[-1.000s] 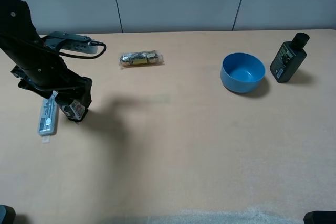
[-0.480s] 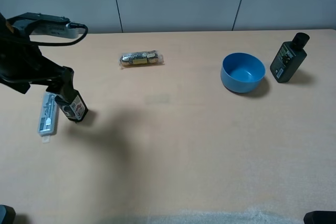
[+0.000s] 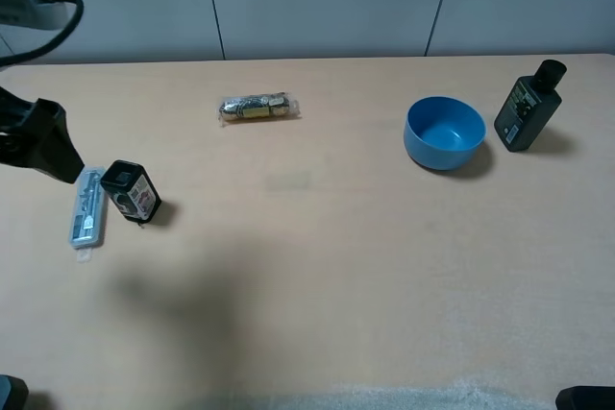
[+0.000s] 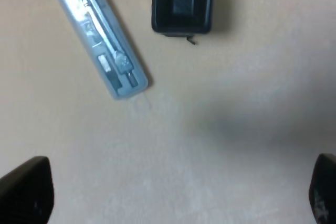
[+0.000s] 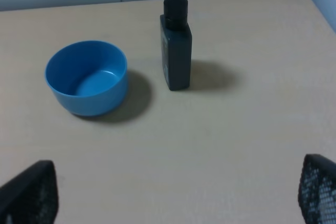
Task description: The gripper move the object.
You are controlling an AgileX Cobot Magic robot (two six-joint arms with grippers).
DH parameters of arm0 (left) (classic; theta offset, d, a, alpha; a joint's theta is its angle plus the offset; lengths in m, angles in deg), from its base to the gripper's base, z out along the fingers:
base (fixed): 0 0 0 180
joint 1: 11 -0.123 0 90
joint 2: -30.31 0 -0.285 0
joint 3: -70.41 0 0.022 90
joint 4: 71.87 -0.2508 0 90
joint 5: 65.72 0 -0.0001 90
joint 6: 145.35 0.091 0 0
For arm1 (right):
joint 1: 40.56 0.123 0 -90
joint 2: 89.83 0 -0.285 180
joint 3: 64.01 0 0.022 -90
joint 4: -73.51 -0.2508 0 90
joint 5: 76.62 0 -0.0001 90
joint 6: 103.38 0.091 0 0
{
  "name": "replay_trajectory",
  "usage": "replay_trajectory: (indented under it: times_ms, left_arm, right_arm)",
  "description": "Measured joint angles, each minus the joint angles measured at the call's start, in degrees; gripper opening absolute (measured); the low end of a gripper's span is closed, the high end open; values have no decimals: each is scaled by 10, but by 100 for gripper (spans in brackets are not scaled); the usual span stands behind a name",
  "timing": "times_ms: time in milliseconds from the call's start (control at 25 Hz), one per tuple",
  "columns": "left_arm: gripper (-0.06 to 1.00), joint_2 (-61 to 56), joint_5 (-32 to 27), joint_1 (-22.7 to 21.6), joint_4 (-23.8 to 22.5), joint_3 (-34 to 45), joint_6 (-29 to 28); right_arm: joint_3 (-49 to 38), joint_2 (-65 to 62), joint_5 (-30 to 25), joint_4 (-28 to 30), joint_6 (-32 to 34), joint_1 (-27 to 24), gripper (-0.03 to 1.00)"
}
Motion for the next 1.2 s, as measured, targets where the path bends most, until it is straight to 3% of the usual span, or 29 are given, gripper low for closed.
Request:
replay_trajectory:
  times_ms: [480, 840, 1200]
  left_arm:
    - [99, -215, -111, 0, 12, 0, 19]
    - [99, -330, -113, -7, 57, 0, 82]
    - [99, -436, -113, -124, 107, 0, 193]
  right_arm:
    - [0, 0, 0, 0, 0, 0, 69]
    - [0, 0, 0, 0, 0, 0, 69]
    - [0, 0, 0, 0, 0, 0, 69]
